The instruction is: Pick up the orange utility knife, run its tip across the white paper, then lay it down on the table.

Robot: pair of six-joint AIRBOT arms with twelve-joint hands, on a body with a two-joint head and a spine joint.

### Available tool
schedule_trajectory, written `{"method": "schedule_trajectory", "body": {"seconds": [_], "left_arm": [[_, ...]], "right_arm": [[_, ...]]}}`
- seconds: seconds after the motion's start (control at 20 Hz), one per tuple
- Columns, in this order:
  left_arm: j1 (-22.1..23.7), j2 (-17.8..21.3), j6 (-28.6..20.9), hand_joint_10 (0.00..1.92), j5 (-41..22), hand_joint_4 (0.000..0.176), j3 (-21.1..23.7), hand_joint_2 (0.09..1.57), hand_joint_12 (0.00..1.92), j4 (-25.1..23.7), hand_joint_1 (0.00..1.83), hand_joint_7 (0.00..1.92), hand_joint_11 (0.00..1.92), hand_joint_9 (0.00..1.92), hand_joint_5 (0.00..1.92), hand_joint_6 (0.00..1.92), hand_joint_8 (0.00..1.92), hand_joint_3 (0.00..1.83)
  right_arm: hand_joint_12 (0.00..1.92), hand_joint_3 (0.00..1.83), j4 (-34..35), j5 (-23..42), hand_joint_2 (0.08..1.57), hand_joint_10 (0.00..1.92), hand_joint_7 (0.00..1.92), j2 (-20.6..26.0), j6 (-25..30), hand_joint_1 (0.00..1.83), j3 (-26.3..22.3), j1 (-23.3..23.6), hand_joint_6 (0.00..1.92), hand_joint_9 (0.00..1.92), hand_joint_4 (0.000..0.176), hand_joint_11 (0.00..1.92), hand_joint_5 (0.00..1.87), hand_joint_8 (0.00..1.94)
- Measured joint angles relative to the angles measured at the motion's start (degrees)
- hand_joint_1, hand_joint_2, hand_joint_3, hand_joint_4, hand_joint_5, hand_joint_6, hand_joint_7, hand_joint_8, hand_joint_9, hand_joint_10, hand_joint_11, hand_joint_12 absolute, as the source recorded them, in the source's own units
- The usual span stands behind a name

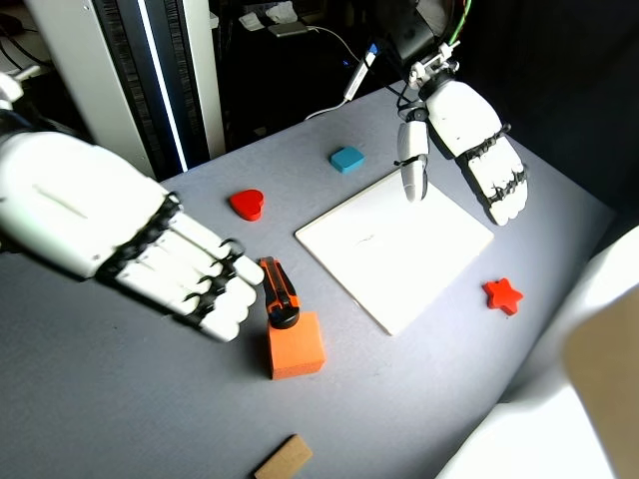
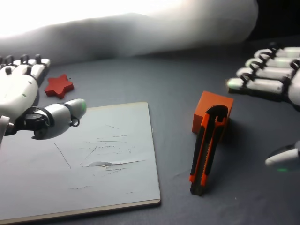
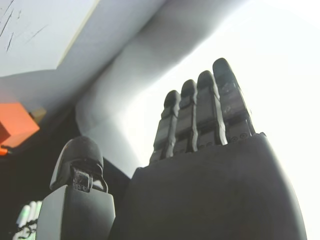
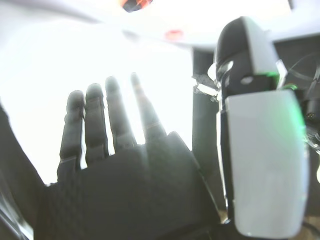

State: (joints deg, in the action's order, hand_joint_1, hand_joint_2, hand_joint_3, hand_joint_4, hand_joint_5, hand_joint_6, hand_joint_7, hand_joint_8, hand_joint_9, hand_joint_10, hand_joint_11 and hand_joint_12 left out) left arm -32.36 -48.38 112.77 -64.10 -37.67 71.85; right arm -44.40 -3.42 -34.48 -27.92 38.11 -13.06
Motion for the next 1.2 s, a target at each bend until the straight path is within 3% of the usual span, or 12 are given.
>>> {"method": "schedule_trajectory", "body": {"seconds": [0.15,0.3,0.35,0.4,0.45,0.6,0.7,0.8,0.95,1.2], "left_arm": [[0.2,0.0,4.1,0.0,-1.3,0.0,0.7,1.21,0.33,1.3,0.0,0.09,0.0,0.08,0.06,0.01,0.0,0.0],[0.5,0.0,7.0,0.0,-2.3,0.0,1.2,1.22,0.32,2.9,0.0,0.08,0.0,0.08,0.06,0.0,0.0,0.0],[0.4,0.0,7.0,0.0,-2.6,0.0,1.3,1.23,0.32,3.8,0.0,0.08,0.0,0.08,0.07,0.01,0.0,0.01],[0.2,-0.1,7.2,0.0,-3.2,0.0,1.2,1.24,0.33,4.3,0.0,0.09,0.0,0.08,0.07,0.01,0.0,0.01],[-0.2,-0.2,6.8,0.0,-4.3,0.0,1.1,1.24,0.33,4.9,0.0,0.08,0.0,0.07,0.06,0.01,0.0,0.01],[-1.6,-2.5,2.3,0.0,-5.1,0.0,0.1,1.26,0.3,4.4,0.0,0.08,0.0,0.07,0.05,0.0,0.0,0.01],[-1.9,-3.8,1.4,0.0,-4.4,0.0,0.1,1.27,0.34,4.2,0.0,0.09,0.0,0.07,0.05,0.0,0.0,0.01],[-1.9,-4.2,1.3,0.0,-4.6,0.0,0.1,1.27,0.29,4.5,0.0,0.06,0.0,0.03,0.03,0.0,0.0,0.01],[-1.9,-4.5,1.2,0.01,-4.8,0.0,0.1,1.27,0.36,4.2,0.0,0.08,0.0,0.06,0.05,0.01,0.01,0.0],[-3.1,-4.7,0.7,0.0,-4.7,0.0,-0.7,1.27,0.29,4.8,0.0,0.08,0.0,0.06,0.06,0.01,0.0,0.0]], "right_arm": [[0.0,0.0,-0.3,3.4,0.96,0.0,0.0,-2.9,0.7,0.93,2.6,-0.5,0.0,0.0,0.0,0.0,0.0,0.0],[0.0,0.0,-0.6,6.5,0.99,0.0,0.0,-5.3,2.4,1.1,4.7,-1.2,0.0,0.0,0.0,0.0,0.0,0.0],[0.0,0.0,-8.0,8.8,1.0,0.0,0.0,-6.1,9.0,1.1,6.0,-2.0,0.0,0.0,0.0,0.0,0.0,0.0],[0.0,0.0,-23.4,12.6,0.99,0.0,0.0,-6.4,22.1,1.13,7.7,-2.3,0.0,0.0,0.0,0.0,0.0,0.0],[0.0,0.0,-35.8,18.3,0.99,0.0,0.0,-6.6,30.8,1.13,9.2,-1.8,0.0,0.0,0.0,0.0,0.0,0.0],[0.0,0.0,-56.4,21.6,1.0,0.0,0.0,-8.0,52.0,1.13,9.4,1.4,0.0,0.0,0.0,0.0,0.0,0.0],[0.0,0.0,-66.1,22.8,1.0,0.0,0.0,-9.4,60.8,1.15,10.3,2.6,0.0,0.0,0.0,0.0,0.0,0.0],[0.0,0.0,-70.2,23.2,0.99,0.0,0.0,-11.9,64.1,1.16,13.0,2.5,0.0,0.0,0.0,0.0,0.0,0.0],[0.0,0.0,-71.8,22.9,1.0,0.0,0.0,-15.5,64.1,1.14,16.6,1.6,0.0,0.0,0.0,0.0,0.0,0.0],[0.0,0.0,-73.5,23.4,1.0,0.0,0.0,-20.8,64.2,1.1,20.5,-1.1,0.0,0.0,0.0,0.0,0.0,0.0]]}}
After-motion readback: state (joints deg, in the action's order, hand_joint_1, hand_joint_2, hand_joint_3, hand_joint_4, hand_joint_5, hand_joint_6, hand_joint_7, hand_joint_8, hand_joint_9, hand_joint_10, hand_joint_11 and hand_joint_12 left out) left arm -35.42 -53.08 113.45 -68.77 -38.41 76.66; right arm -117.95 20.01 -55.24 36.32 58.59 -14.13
